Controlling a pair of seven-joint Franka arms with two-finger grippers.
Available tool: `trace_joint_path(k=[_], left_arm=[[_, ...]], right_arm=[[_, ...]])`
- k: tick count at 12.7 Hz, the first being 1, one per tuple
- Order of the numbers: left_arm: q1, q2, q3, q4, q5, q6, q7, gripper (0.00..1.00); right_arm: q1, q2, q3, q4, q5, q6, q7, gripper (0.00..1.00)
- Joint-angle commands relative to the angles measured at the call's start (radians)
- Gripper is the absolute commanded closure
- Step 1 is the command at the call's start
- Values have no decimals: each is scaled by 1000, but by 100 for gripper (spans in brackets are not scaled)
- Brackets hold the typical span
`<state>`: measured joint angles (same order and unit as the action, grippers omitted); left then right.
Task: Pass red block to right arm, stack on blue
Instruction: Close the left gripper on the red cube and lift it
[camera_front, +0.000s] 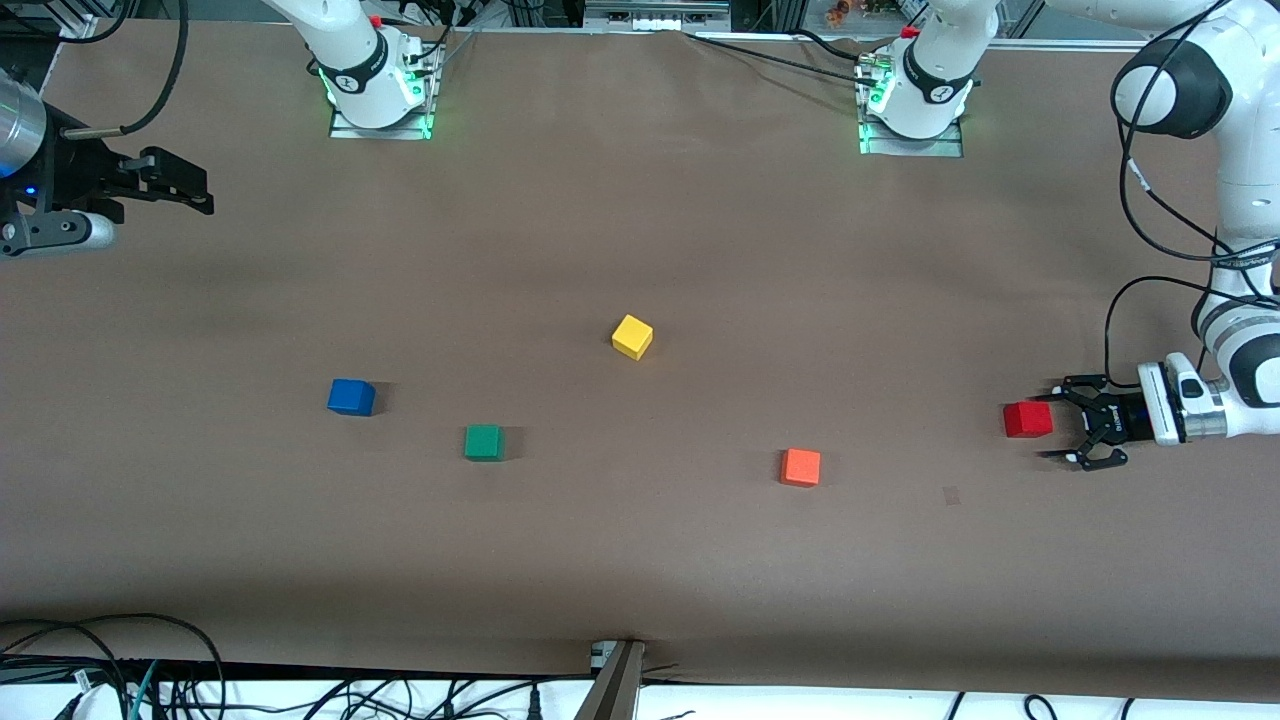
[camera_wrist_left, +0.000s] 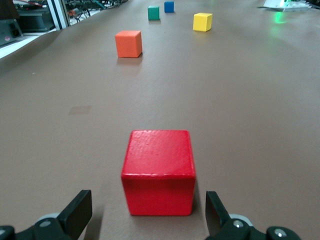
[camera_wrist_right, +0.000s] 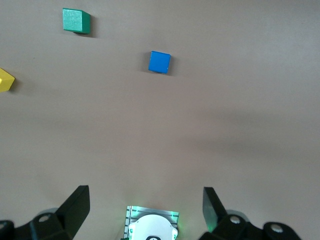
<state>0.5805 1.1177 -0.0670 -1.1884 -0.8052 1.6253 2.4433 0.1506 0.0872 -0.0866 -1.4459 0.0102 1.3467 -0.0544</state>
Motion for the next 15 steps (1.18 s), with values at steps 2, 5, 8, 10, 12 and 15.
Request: trace_joint_path(k=[2, 5, 8, 10, 12, 15], left_arm=[[15, 25, 1, 38, -31, -59, 76, 0], [15, 30, 1, 36, -38, -88, 76, 0], [15, 42, 1, 36, -38, -96, 76, 5], [13, 42, 1, 36, -38, -96, 76, 31], [12, 42, 3, 35, -51, -91, 76, 82], [1, 40, 1, 33, -98, -96, 71, 100]], right_arm=[[7, 55, 1, 33, 8, 5, -5, 0], [7, 72, 2, 33, 83, 2, -12, 0], [24, 85, 8, 27, 86, 11, -2, 0], [37, 109, 10, 30, 91, 26, 7, 0], [46, 126, 8, 30, 193, 28, 8, 0], [43, 155, 5, 32, 371, 78, 8, 0]])
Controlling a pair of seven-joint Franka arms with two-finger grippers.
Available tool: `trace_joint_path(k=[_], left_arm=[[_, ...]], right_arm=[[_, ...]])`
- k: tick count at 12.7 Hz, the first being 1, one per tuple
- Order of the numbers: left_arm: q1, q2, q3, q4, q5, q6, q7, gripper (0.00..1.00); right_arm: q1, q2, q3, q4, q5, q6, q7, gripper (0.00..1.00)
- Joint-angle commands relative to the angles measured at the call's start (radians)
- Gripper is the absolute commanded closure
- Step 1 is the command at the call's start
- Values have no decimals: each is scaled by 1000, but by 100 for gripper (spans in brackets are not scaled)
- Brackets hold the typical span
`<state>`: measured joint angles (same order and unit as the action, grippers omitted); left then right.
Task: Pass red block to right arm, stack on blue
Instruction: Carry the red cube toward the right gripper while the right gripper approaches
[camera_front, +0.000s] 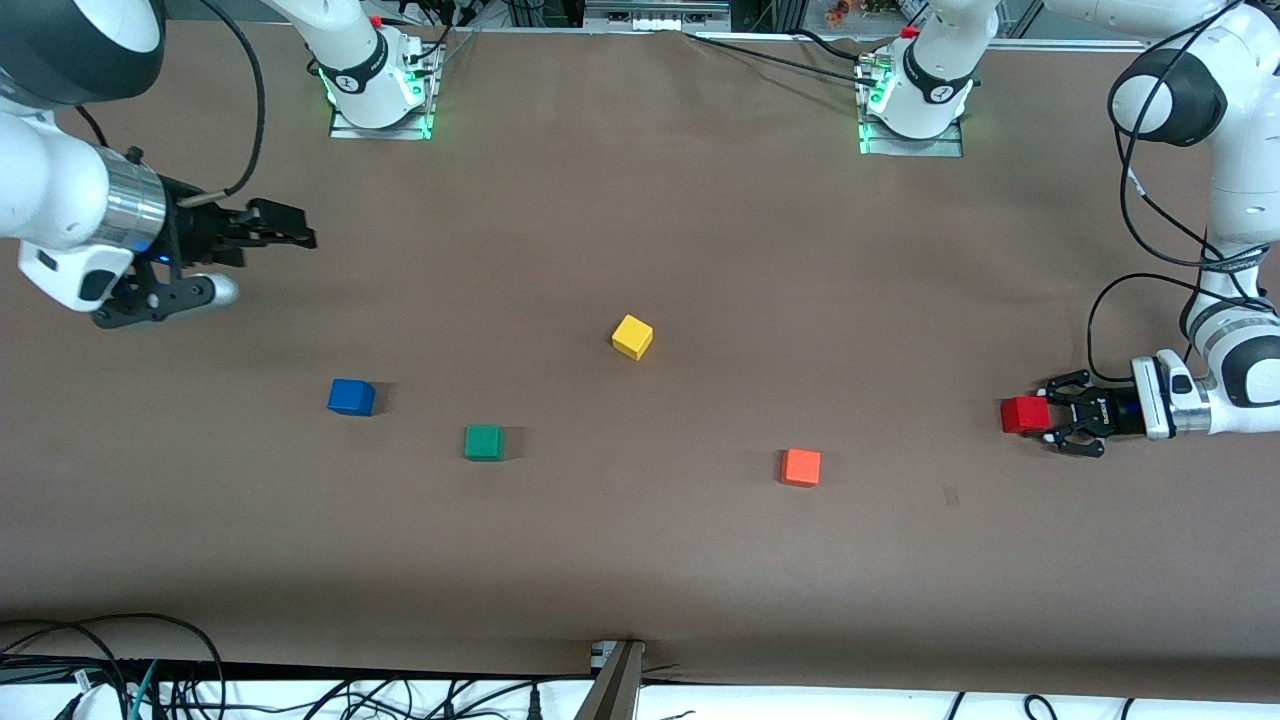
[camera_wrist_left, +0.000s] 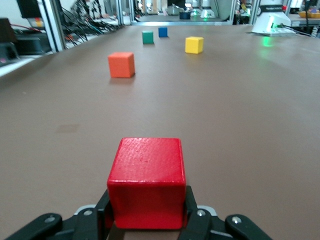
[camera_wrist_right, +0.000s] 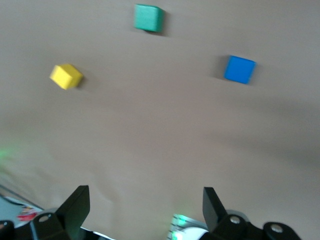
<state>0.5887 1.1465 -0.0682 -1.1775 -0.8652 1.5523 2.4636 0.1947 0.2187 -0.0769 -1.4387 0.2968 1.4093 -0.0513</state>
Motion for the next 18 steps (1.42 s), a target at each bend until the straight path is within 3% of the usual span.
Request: trace_joint_path(k=[1, 5, 9, 11, 14, 18], left_arm=[[-9, 10, -8, 22, -40, -26, 45, 100], [-35, 6, -154, 13, -54, -41, -70, 100], [-148, -7, -284, 21, -55, -44, -237, 100], [-185, -8, -382, 16, -73, -32, -334, 100], [-318, -5, -410, 28, -225, -5, -517, 100], [-481, -5, -438, 68, -391, 69, -526, 100]], right_arm=[[-3, 40, -4, 24, 152, 26, 5, 0], [-1, 100, -4, 23, 399, 77, 5, 0], [8, 165, -1, 21, 646, 146, 24, 0], [22, 203, 0, 20, 738, 178, 16, 0], [67, 245, 0, 20, 834, 252, 10, 0], [173, 289, 0, 15, 904, 442, 24, 0]])
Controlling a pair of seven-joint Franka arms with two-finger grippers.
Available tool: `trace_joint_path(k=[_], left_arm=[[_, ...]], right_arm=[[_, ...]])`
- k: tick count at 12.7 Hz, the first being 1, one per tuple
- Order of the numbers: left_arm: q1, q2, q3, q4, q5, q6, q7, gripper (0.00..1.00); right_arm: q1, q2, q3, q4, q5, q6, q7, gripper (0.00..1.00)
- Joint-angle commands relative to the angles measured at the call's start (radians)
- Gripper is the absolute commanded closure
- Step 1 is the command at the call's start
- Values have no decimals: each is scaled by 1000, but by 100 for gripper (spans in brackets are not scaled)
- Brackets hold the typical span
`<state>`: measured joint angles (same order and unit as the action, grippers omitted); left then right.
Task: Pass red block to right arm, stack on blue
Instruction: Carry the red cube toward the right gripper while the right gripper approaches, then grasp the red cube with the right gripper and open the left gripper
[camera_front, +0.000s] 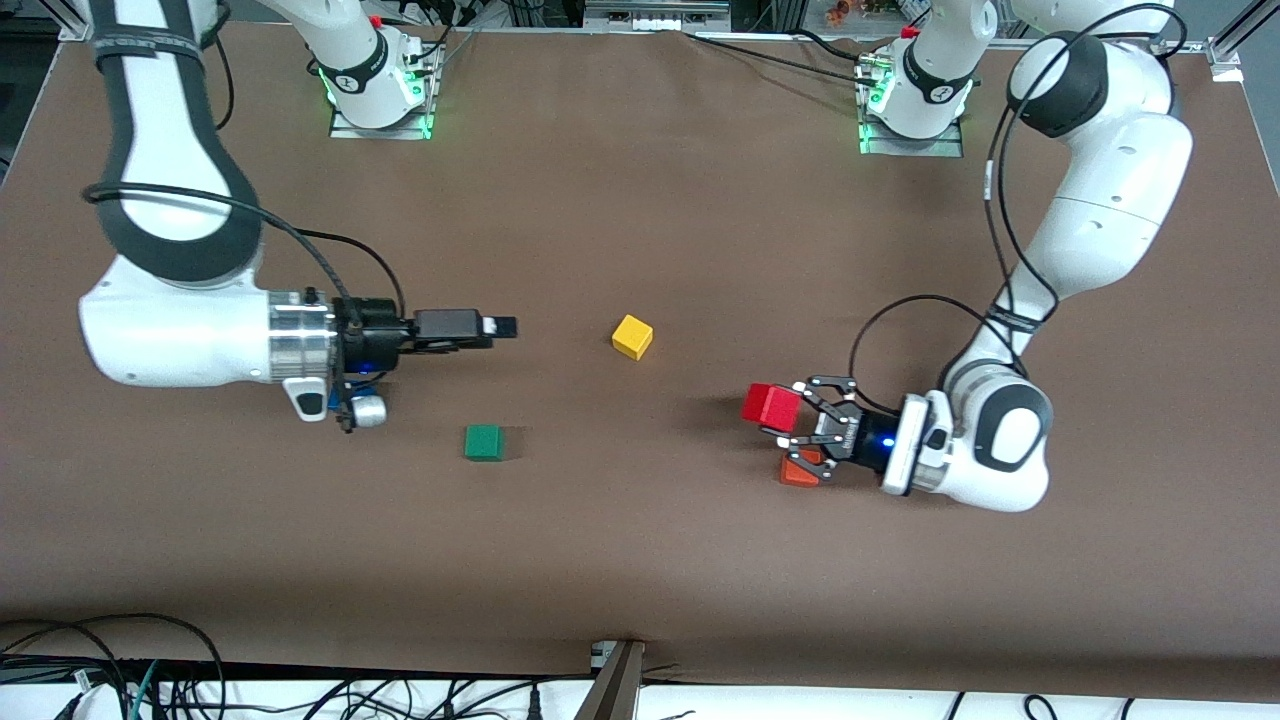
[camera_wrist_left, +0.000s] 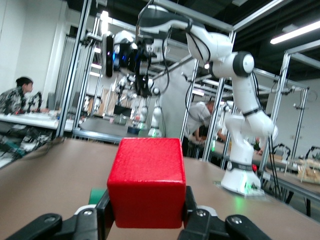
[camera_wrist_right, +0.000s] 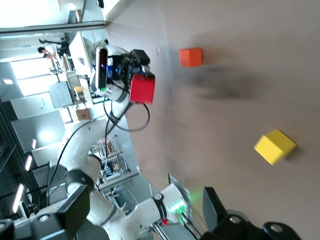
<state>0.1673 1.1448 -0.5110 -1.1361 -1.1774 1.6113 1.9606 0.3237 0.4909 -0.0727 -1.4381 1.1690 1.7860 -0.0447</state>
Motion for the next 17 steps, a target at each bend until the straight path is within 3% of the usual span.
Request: trace_joint_path(k=[1, 7, 10, 17], left_arm=[[-95, -5, 5, 25, -129, 28, -22, 100], [-207, -27, -46, 18, -271, 137, -11, 100], [-216, -27, -98, 13, -274, 206, -11, 100], [-221, -27, -98, 12, -274, 211, -9, 100]], right_arm=[[70, 30, -4, 12, 34, 108, 17, 0], [147, 25, -4, -54, 75, 226, 64, 0], [178, 23, -6, -56, 69, 265, 149, 0], [181, 8, -9, -50, 20, 274, 221, 1]])
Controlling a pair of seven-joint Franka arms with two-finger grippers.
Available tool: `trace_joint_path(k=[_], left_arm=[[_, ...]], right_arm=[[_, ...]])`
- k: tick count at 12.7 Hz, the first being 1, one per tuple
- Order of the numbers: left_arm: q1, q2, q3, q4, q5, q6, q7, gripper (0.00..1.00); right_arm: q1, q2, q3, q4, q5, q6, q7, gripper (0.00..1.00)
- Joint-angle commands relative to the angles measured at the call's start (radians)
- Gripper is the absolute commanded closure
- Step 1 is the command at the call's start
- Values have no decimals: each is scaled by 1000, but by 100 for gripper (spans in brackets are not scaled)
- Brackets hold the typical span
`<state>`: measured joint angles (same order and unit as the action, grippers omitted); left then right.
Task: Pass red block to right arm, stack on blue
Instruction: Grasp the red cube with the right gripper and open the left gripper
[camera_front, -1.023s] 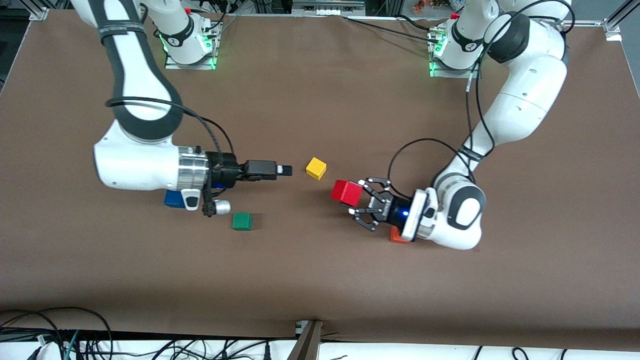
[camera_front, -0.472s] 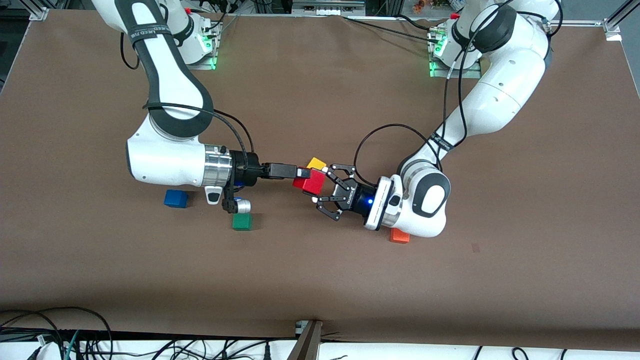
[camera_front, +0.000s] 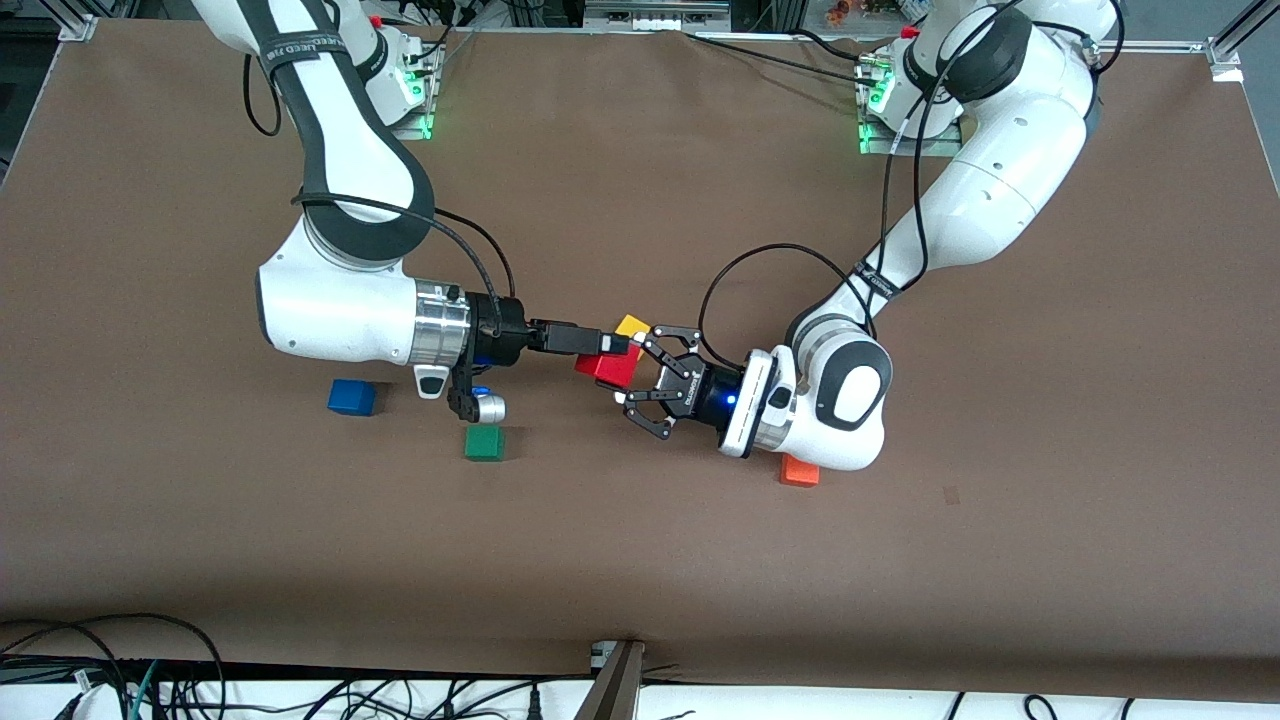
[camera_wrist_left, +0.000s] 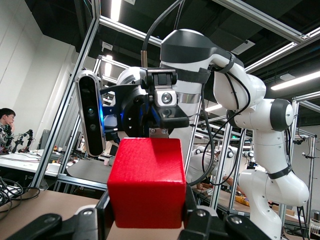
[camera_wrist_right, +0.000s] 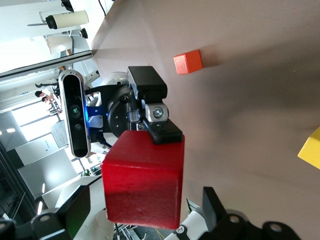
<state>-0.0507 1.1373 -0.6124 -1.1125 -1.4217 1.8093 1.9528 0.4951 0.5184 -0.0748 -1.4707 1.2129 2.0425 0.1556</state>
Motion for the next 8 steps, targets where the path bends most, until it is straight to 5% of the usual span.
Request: trace_joint_path(k=[1, 4, 8], left_arm=[[-3, -19, 3, -12, -28, 13, -2, 100], [-5, -19, 3, -12, -29, 22, -2, 100], [-5, -18, 3, -13, -29, 24, -2, 100]], right_arm=[[8, -20, -7, -16, -26, 33, 21, 1], [11, -17, -7, -16, -26, 87, 21, 4], [23, -15, -7, -17, -30, 93, 21, 46]])
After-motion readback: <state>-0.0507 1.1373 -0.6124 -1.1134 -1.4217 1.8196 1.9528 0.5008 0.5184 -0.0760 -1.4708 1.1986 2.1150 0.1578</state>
